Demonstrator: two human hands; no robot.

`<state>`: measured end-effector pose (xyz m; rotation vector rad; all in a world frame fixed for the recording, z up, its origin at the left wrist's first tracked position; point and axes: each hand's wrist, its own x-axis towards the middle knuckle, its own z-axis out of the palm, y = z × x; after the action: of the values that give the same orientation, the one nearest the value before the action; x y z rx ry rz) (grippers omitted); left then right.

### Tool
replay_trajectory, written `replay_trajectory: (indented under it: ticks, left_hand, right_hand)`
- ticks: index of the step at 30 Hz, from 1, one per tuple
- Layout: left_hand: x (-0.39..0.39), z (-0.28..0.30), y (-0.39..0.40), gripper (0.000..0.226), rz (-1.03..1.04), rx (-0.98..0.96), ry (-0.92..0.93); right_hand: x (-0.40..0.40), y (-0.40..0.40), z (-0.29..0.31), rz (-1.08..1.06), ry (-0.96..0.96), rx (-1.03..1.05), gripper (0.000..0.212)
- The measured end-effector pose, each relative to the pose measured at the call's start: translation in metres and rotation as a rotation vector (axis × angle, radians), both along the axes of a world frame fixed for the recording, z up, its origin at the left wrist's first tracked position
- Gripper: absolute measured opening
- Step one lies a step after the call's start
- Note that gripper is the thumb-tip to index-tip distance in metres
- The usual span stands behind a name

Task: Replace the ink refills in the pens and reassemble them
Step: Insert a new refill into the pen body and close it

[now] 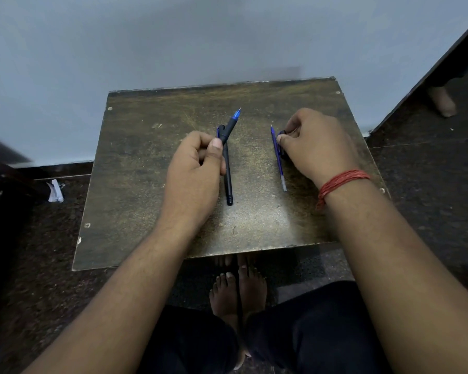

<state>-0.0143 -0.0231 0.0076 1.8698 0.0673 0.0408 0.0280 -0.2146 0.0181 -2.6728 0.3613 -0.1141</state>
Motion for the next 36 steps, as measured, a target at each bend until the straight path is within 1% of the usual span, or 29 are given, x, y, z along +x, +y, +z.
replay_trajectory:
  ticks: [8, 10, 12, 14, 16, 19, 22, 25, 27, 29, 36]
  left_hand:
    - [0.0, 0.001, 0.0, 0.023, -0.005, 0.002, 0.009]
    - [0.0, 0.001, 0.0, 0.024, -0.008, 0.002, 0.012]
    - [0.0, 0.001, 0.0, 0.024, -0.008, 0.003, 0.014]
    - [0.0, 0.001, 0.0, 0.024, -0.008, 0.006, 0.015]
    - [0.0, 0.0, 0.0, 0.024, -0.012, 0.001, 0.015]
    - [0.001, -0.001, 0.0, 0.025, -0.015, -0.018, 0.009]
    - [0.002, -0.002, -0.001, 0.025, -0.023, -0.041, 0.013]
    - [0.001, -0.002, -0.002, 0.025, -0.041, -0.037, 0.018]
    - [0.001, -0.002, -0.003, 0.026, -0.059, -0.025, 0.019]
    - [0.0, -0.001, -0.003, 0.024, -0.076, -0.019, 0.022]
    - [0.0, -0.002, -0.003, 0.023, -0.095, -0.013, 0.02]
  right_hand:
    - [0.0, 0.006, 0.002, 0.017, 0.061, -0.13, 0.024]
    - [0.002, 0.006, 0.001, 0.019, 0.091, -0.109, 0.025]
    - [0.002, 0.006, 0.002, 0.015, 0.101, -0.039, 0.022]
    - [0.002, 0.006, 0.005, 0.007, 0.037, 0.07, 0.018]
    - [0.001, 0.006, 0.01, 0.002, -0.06, 0.246, 0.011]
    - [-0.001, 0.013, 0.011, -0.008, -0.135, 0.621, 0.008]
    - [-0.001, 0.019, 0.008, -0.049, -0.178, 0.994, 0.011]
    - [0.0, 0.024, 0.009, -0.087, -0.201, 1.246, 0.013]
    - [-0.001, 0.027, 0.01, -0.099, -0.223, 1.356, 0.014]
    - [-0.002, 0.028, 0.01, -0.114, -0.247, 1.422, 0.013]
    - [-0.003, 0.031, 0.01, -0.1, -0.239, 1.478, 0.011]
